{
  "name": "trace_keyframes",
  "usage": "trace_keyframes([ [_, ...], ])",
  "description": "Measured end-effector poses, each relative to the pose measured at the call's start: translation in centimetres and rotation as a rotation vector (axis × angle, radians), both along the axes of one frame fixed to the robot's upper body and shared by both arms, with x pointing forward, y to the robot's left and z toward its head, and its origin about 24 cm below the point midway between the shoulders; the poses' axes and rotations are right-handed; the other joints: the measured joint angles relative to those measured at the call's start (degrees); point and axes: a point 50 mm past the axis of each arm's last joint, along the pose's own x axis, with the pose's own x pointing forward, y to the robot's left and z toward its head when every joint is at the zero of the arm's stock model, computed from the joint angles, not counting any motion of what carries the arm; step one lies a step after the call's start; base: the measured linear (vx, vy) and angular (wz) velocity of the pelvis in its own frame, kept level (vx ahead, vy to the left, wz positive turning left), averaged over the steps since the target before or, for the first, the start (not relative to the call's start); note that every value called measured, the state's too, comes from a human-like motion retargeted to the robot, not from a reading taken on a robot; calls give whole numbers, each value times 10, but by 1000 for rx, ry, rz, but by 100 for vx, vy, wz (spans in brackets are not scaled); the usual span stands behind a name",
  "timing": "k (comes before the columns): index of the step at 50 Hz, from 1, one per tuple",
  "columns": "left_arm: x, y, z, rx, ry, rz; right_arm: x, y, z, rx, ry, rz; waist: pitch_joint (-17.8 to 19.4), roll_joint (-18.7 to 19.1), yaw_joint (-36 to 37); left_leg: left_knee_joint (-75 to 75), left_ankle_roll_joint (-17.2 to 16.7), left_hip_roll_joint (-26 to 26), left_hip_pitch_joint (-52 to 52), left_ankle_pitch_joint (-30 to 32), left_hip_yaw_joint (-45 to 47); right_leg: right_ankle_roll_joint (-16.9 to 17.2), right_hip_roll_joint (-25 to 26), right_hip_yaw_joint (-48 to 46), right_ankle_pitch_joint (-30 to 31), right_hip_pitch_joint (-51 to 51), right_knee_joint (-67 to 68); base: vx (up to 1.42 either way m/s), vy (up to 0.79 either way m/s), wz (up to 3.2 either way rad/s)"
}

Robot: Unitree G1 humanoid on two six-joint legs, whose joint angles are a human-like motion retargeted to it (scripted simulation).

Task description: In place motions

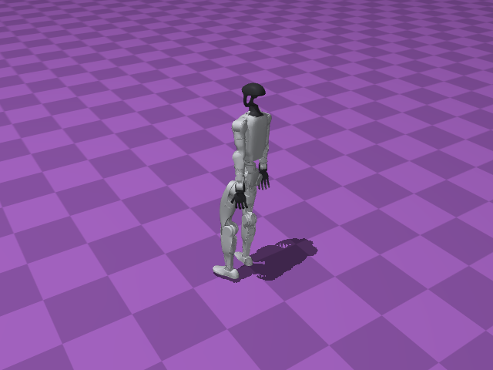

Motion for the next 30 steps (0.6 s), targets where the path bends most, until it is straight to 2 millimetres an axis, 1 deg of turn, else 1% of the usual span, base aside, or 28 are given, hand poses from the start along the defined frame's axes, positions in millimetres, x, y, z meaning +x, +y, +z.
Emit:
trace_keyframes([
  [3, -17, -4, 2, -24, 48, 8, -2, -2, 1, -8, 12, -7, -2, 0, 9, -16, 6, -6, 13, -10, -10, 1, -3, 3, 0, 4, 0, 8, 8, -9],
  [5, -27, -8, 4, -43, 77, 11, -5, -3, 1, -10, 25, -7, -7, 0, 12, -29, 27, -11, 19, -20, -2, 3, -6, 4, 0, 5, 0, 12, 10, -7],
  [7, -35, -12, 5, -66, 102, 18, -8, -2, 0, -7, 35, -4, -12, 5, 15, -45, 39, -12, 25, -19, 5, 3, -2, 9, 1, 5, 0, 14, 10, -19],
  [10, -41, -20, 7, -108, 124, 33, -11, 1, -1, 5, 47, -5, -20, 9, 15, -62, 35, -8, 30, -10, 11, 4, 0, 16, 2, 2, 1, 11, 7, -18],
  [12, -40, -21, 7, -125, 119, 30, -13, 4, -1, 19, 56, -17, -21, 8, 14, -68, 37, -9, 33, -8, 11, 6, -4, 15, 4, 2, 2, 10, 11, -5],
  [16, -32, -16, 5, -94, 111, -18, -21, 11, -3, 61, 94, -32, -24, 7, 25, -77, 44, -12, 41, -7, 22, 7, -5, 24, 8, 3, 2, 10, 9, -21],
  [20, -18, -7, 2, -43, 83, -85, -26, 16, -4, 75, 121, -1, -31, 7, 27, -82, 49, -12, 43, -7, 31, 10, -6, 33, 12, -1, 3, 7, 6, -20],
  [27, 12, 7, -1, -61, -21, -177, -24, 23, -6, 83, 122, 111, -43, 9, 22, -97, 61, -13, 47, -2, 46, 13, -3, 48, 18, -9, 4, 4, 4, -15],
  [30, 22, 10, -1, -86, -56, -193, -22, 23, -6, 89, 120, 129, -46, 8, 22, -100, 64, -14, 48, -1, 52, 13, -3, 54, 20, -12, 4, 0, 0, 0],
])
